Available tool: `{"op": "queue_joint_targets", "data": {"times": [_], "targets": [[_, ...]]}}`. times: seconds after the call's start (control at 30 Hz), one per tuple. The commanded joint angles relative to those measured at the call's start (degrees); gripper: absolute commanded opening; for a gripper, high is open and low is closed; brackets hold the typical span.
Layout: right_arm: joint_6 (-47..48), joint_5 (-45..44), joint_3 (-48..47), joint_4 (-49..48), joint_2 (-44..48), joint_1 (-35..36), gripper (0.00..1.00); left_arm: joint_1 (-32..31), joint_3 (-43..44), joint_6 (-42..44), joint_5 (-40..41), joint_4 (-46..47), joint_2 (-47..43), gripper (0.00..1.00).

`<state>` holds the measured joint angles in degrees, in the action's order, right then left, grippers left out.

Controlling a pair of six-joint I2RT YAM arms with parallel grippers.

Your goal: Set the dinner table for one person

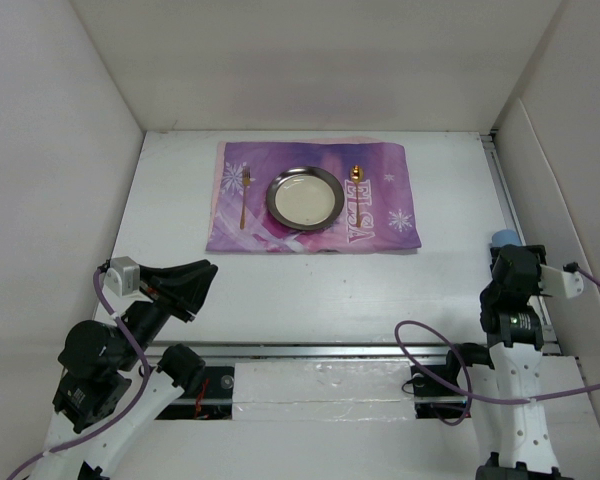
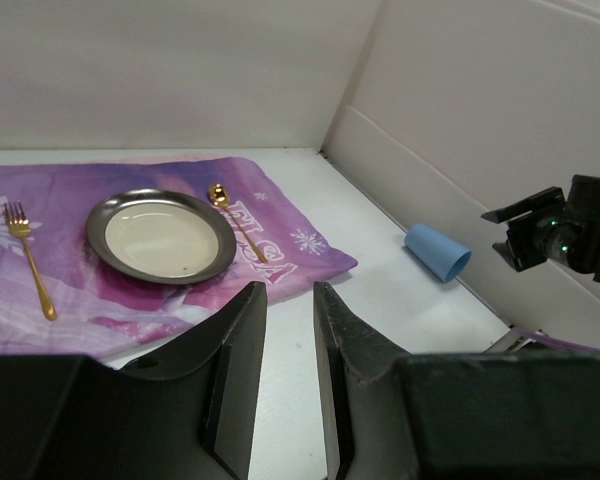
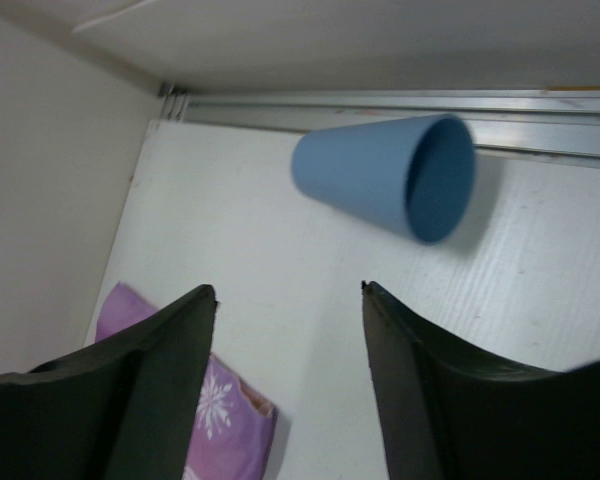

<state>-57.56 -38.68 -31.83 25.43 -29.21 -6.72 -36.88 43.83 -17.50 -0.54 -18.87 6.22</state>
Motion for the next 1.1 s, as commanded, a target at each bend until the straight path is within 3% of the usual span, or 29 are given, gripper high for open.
{"op": "queue_joint_targets", "data": {"times": [0.0,0.13,0.3,0.43,0.9,0.97,1.0,1.03,1.07], "targets": [[-2.65,-3.17,1.94,5.87,2.05,-7.30,0.69,-1.70,0.20,-0.08,-0.08,2.97,-2.08,0.23],[1.74,5.69,3.88,-1.77,-1.10,-14.54,0.79,-2.93,0.02,-0.26,-0.08,2.70,-2.97,0.23],[10.35,12.29,3.45,-15.65,-13.73,-20.16,0.84,-3.46,-0.06,-0.26,-0.34,2.35,-3.76,0.23],[12.13,19.50,1.87,-19.12,-21.14,-26.22,0.88,-3.46,0.02,-0.35,-0.08,2.17,-4.37,0.23],[13.27,28.31,-1.38,-32.74,-40.30,-29.31,0.87,-4.78,-0.06,-0.35,-0.08,2.00,-2.53,0.23],[13.26,29.35,-0.96,-34.82,-42.41,-29.31,0.78,-4.78,0.02,-0.35,-0.08,1.74,-2.18,0.23],[13.00,29.97,-0.34,-35.88,-43.20,-29.84,0.63,-4.78,0.02,-0.35,-0.08,1.73,-2.09,0.23],[12.56,29.89,0.19,-37.46,-43.12,-29.84,0.36,-4.78,-0.06,-0.35,-0.08,1.82,-2.00,0.23],[12.65,30.76,2.11,-39.47,-42.25,-29.84,0.16,-4.78,-0.06,-0.35,-0.08,1.74,-1.65,0.23]]}}
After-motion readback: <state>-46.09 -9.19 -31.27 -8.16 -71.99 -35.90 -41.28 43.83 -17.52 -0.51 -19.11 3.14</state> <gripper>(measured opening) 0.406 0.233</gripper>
